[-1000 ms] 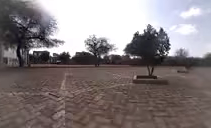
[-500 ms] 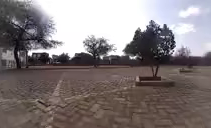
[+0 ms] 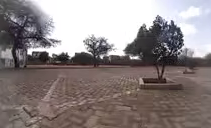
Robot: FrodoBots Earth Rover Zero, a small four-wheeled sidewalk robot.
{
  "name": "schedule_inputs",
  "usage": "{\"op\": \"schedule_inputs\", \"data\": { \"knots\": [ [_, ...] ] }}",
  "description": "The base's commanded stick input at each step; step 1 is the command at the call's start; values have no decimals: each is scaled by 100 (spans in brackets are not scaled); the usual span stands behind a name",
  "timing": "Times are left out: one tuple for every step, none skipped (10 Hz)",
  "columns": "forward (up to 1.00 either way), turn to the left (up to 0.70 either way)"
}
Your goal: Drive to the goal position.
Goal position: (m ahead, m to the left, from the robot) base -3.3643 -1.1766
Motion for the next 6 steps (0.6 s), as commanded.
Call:
{"op": "schedule_inputs", "data": {
  "knots": [
    [70, 0],
    [70, 0],
    [70, 0],
    [70, 0],
    [70, 0],
    [70, 0]
  ]
}}
